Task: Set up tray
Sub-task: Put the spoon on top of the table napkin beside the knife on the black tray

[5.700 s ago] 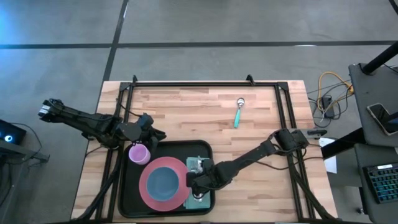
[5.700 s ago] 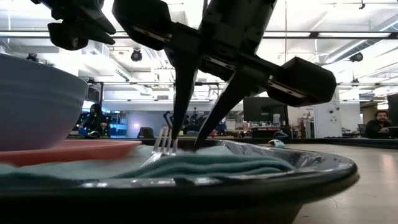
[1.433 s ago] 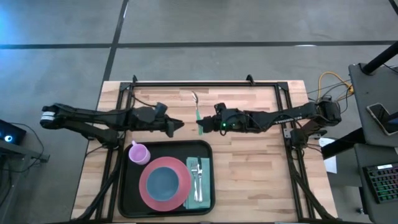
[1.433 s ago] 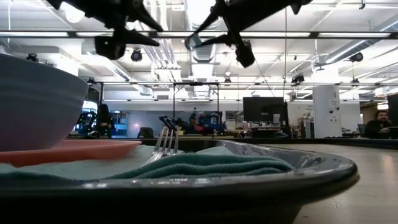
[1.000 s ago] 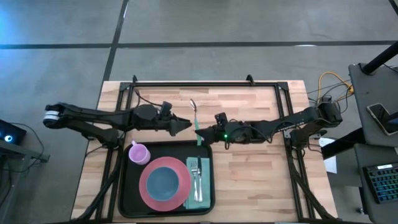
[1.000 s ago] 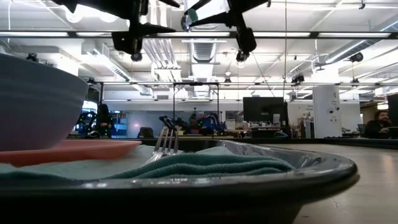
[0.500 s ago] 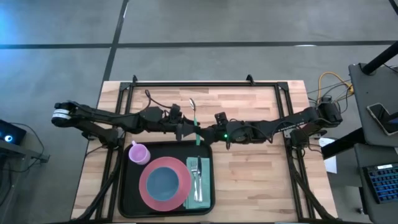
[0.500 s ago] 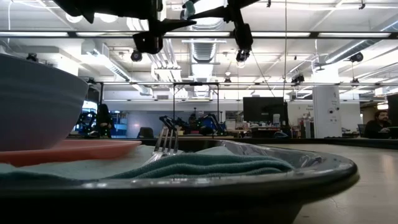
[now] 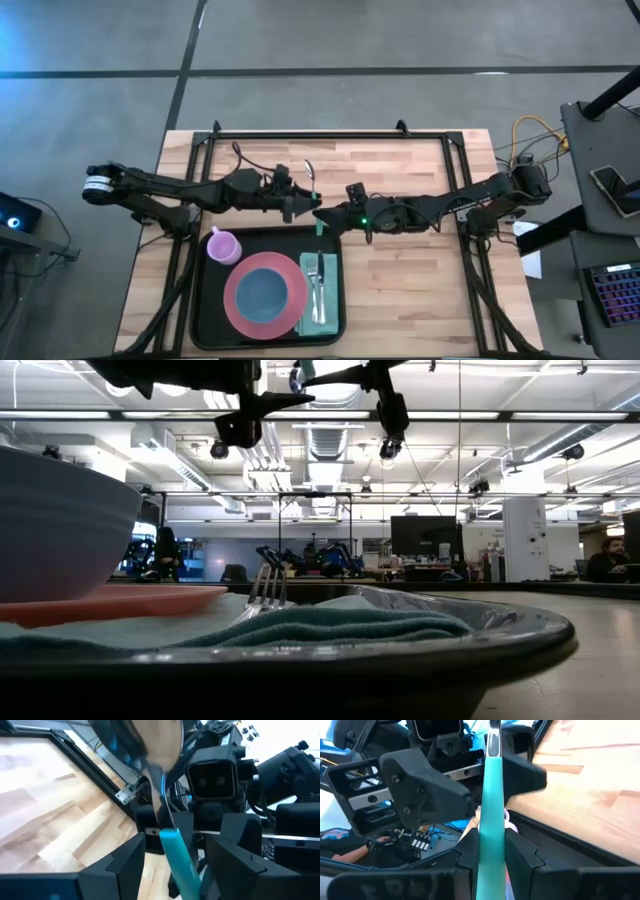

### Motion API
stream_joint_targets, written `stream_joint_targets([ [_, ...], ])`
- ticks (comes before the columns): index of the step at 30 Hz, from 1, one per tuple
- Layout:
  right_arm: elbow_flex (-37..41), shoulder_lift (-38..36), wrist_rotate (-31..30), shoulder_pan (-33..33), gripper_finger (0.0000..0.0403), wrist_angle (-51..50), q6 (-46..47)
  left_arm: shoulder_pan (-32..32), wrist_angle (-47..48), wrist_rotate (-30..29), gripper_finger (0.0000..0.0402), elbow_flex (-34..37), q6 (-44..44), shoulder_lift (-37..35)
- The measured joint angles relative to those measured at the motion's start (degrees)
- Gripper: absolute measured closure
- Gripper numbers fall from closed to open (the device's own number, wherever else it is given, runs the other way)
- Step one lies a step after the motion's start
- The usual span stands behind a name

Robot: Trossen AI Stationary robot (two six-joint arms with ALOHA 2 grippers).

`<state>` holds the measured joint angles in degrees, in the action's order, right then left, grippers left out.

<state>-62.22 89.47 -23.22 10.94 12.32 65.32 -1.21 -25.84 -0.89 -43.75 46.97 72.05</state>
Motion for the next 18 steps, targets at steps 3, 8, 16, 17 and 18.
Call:
stream_joint_targets([
  [3, 0.00, 0.00, -0.39, 0.24, 0.0342, -0.07, -0.41, -0.15, 0.72, 0.18, 0.0232, 0.00, 0.05, -0.09],
  [8, 0.09, -0.02, -0.51, 0.59, 0.0342, -0.17, -0.44, -0.51, 0.77, 0.98, 0.0279, 0.34, 0.12, -0.15],
  [16, 0.15, -0.02, -0.88, 0.90, 0.0342, -0.44, -0.76, -0.48, 0.84, 1.10, 0.0313, 2.57, 0.20, -2.52],
  [17, 0.15, -0.02, -0.95, 0.90, 0.0342, -0.43, -0.79, -0.48, 0.89, 1.10, 0.0313, 2.92, 0.19, -2.99],
  [18, 0.15, -0.02, -1.01, 0.91, 0.0342, -0.42, -0.79, -0.48, 0.87, 1.12, 0.0313, 3.25, 0.19, -3.43],
])
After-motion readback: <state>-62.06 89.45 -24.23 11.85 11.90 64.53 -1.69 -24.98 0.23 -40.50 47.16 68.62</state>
